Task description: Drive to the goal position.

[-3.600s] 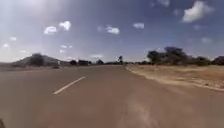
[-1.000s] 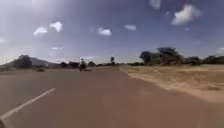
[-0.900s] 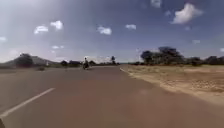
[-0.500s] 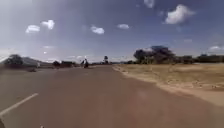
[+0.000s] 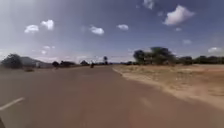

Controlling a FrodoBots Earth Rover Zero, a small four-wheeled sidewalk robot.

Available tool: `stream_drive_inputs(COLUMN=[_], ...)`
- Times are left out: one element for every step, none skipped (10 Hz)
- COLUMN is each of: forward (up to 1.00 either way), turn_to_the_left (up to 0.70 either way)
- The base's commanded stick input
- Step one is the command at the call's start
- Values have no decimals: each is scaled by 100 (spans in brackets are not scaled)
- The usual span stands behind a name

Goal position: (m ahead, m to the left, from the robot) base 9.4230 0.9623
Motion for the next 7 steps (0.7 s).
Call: stream_drive_inputs(forward=[85, 85, 85, 85, 85, 85, 85], turn_to_the_left=[31, 26, 20, 15, 9, 4, 0])
